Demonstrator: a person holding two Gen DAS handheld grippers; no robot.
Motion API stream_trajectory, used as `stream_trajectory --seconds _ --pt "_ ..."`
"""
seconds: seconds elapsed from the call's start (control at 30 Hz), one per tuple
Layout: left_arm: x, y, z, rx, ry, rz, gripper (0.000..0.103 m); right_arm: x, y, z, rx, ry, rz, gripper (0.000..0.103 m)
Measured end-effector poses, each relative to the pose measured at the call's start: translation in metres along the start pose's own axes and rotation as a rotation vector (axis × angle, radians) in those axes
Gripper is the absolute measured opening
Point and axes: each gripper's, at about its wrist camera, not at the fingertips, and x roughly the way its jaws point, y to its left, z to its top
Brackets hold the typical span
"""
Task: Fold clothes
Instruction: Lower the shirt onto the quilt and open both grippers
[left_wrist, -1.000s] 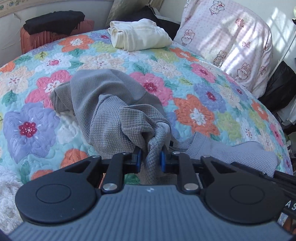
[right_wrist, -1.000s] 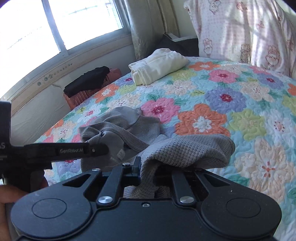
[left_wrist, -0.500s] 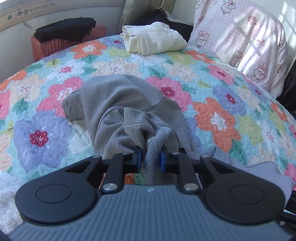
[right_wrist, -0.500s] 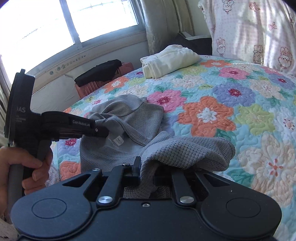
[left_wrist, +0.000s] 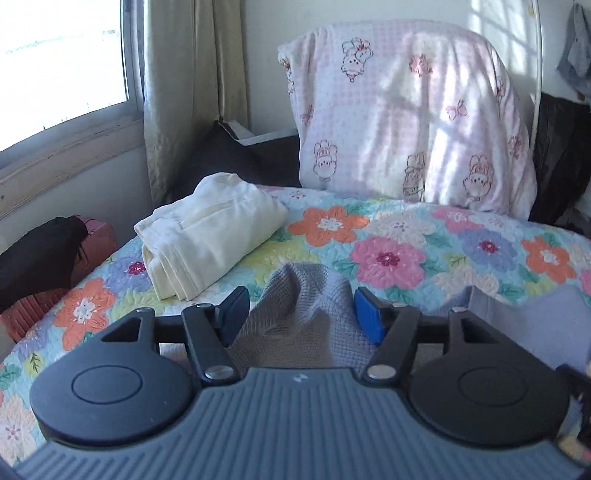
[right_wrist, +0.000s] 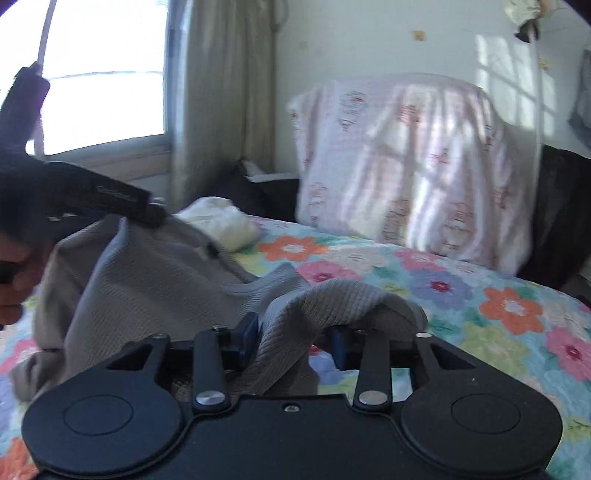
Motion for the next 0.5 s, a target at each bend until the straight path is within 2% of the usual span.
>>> stream_trajectory --seconds 0.07,0.1,0.2,0.3,0.37,0.5 --pt "0.002 0.008 -0.017 -0.005 0.011 -0.036 0.068 0.010 -0.030 -0.006 0.122 0.039 -0.042 0.052" --pt "0.000 0.016 -0.033 -0.018 0.018 -0.062 0.074 0.009 -0.044 -0.016 0.188 0.054 -0.025 0.052" --pt "-0.004 0.048 -0.099 -0.044 0.071 -0.084 0.075 0.010 -0.068 -0.053 0.318 0.117 0.025 0.052" --pt "-0.003 0.087 -0.159 -0.165 0.174 -0.065 0.075 0.015 -0.065 -0.092 0.349 0.194 0.044 0.052" --pt "-0.006 0.110 -0.186 -0.241 0.211 -0.054 0.075 0.019 -0.053 -0.112 0.364 0.242 0.082 0.052" --pt "-0.024 0.137 -0.212 -0.278 0.204 -0.002 0.075 0.023 -0.020 -0.141 0.386 0.298 0.169 0.052"
